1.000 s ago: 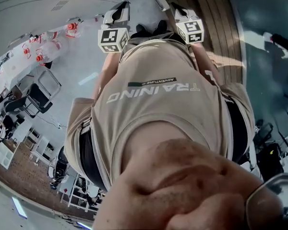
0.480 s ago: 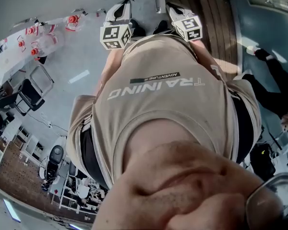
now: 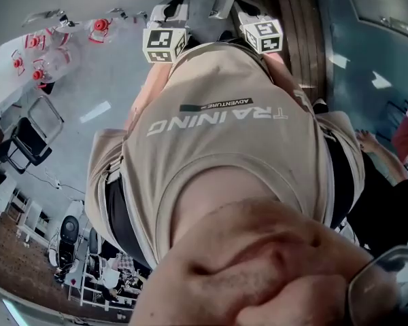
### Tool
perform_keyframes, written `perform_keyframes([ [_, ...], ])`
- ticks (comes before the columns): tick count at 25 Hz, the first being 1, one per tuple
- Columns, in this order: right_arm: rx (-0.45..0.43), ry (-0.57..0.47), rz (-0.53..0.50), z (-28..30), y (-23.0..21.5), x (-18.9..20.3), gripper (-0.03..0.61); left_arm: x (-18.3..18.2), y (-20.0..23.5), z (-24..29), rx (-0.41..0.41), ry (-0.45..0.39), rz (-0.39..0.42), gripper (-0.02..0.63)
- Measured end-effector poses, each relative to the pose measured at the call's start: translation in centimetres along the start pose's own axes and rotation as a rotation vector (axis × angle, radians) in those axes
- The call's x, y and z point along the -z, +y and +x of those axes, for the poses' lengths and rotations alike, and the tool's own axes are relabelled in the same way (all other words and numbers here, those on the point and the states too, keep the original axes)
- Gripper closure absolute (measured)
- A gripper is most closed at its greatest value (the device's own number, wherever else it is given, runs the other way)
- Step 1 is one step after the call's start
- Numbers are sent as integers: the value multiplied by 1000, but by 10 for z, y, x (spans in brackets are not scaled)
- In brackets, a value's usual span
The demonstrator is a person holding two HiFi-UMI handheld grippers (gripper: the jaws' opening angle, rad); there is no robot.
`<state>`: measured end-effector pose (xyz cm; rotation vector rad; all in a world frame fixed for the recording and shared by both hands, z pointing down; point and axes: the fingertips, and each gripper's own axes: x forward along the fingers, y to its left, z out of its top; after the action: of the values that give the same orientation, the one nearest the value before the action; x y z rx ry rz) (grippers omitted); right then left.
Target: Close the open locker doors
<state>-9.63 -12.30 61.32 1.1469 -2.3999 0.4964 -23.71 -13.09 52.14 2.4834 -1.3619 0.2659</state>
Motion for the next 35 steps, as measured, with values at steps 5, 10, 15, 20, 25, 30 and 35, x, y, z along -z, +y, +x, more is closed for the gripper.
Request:
perform_keyframes([
  [5, 43, -27, 43, 27, 14, -12, 565, 2, 24, 1, 64, 12, 25, 615],
  [10, 16, -59, 29, 56, 32, -38, 564, -7, 51, 0, 65, 11, 43, 615],
  [15, -29, -64, 17, 82, 39, -58, 564, -14, 71, -5, 30, 1, 39, 615],
  [20, -49, -69, 27, 108, 39, -75, 564, -16, 80, -12, 30, -3, 53, 615],
  [25, -70, -54, -5, 123, 44, -86, 564, -14, 95, -22, -12, -16, 26, 615],
  [30, -87, -40, -57, 135, 52, -90, 564, -9, 106, -29, -35, -30, 7, 615],
  [35, -79, -15, -36, 139, 55, -90, 563, -7, 111, -37, -52, -32, -14, 615],
])
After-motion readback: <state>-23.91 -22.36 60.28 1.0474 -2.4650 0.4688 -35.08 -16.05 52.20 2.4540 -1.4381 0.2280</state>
